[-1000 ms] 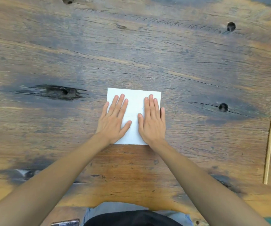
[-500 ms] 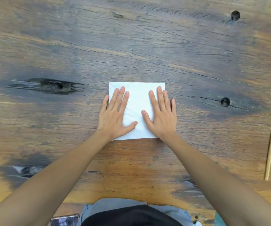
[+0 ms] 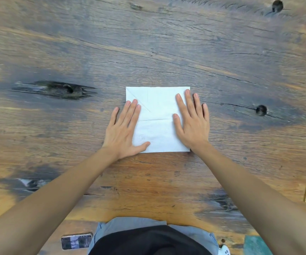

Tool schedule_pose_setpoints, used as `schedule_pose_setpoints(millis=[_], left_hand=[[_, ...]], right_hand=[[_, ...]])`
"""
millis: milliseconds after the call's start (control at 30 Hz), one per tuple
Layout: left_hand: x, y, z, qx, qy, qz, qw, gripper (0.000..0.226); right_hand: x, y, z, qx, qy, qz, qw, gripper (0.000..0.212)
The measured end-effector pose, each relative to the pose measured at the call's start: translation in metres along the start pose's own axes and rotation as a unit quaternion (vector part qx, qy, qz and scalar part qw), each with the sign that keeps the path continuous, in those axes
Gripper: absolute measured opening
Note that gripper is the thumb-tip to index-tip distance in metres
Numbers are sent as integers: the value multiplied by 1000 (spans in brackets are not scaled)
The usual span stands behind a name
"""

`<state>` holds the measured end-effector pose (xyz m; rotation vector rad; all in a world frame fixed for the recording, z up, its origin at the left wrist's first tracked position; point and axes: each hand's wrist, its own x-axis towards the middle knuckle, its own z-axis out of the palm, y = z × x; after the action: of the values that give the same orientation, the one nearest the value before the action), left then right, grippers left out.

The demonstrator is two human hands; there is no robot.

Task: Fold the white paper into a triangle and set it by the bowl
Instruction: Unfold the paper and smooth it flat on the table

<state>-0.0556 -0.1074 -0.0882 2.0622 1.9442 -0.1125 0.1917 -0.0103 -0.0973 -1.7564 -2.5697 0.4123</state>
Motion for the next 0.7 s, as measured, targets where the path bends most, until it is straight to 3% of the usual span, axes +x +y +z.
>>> schedule_pose_setpoints(millis=[700], left_hand=[[-7,-8,-3,-8,-22,-18,1000,124]], right_hand=[[0,4,1,10,-25,-11,1000,67]])
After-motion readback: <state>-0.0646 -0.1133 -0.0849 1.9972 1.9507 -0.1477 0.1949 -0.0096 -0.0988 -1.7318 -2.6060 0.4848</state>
